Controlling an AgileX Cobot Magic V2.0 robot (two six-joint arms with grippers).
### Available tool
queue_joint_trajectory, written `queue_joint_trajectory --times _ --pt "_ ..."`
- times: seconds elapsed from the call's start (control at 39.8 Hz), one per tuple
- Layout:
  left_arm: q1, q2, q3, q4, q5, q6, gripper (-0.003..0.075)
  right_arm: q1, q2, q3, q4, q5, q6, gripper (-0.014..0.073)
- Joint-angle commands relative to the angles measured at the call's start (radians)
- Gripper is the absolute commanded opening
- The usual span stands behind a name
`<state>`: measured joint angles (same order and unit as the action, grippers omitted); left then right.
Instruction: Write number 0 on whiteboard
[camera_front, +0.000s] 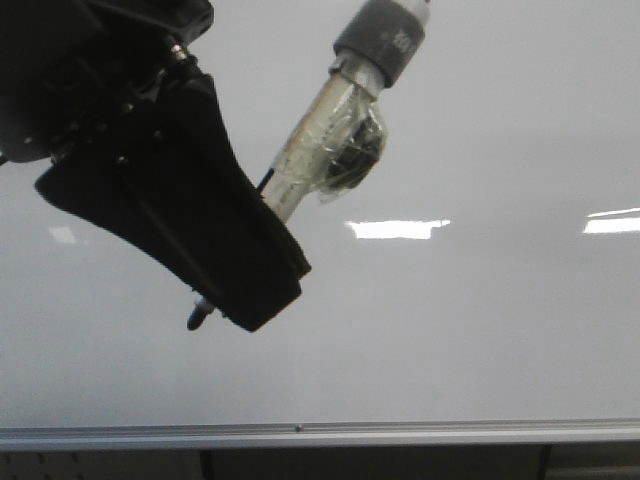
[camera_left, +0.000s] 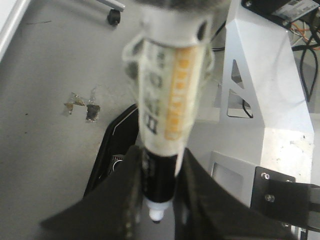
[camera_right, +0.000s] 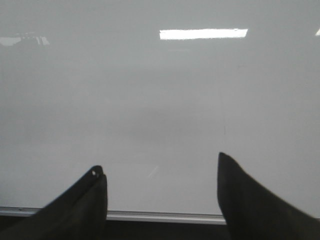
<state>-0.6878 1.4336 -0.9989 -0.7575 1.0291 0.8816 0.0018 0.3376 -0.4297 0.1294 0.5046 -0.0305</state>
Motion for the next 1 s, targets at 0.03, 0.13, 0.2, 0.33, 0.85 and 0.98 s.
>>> queue_joint_trajectory --times 0.03,0.13,0.2,0.33,0.85,0.98 --pt "-0.012 -0.037 -0.031 -0.060 0.018 0.008 -0.0020 0.001 0.016 -0.044 0.048 -0.033 -0.003 0.0498" --pt "-0.012 -0.037 -0.031 -0.060 0.018 0.008 -0.0020 0.008 0.035 -0.078 0.103 0.042 -0.023 0.0498" --pt "-0.012 -0.037 -0.031 -0.063 0.018 0.008 -0.0020 0.026 0.071 -0.121 0.155 0.109 -0.072 0.0498" --pt "-0.012 -0.037 -0.031 -0.063 0.018 0.008 -0.0020 0.073 0.184 -0.223 0.319 0.240 -0.199 0.0498" --pt "-0.012 -0.037 -0.031 -0.063 0.020 0.008 -0.0020 0.162 0.765 -0.605 0.909 0.773 -0.740 0.0611" --pt "-0.012 -0.037 -0.031 -0.063 0.020 0.008 -0.0020 0.220 0.870 -0.643 0.929 0.789 -0.773 0.0612"
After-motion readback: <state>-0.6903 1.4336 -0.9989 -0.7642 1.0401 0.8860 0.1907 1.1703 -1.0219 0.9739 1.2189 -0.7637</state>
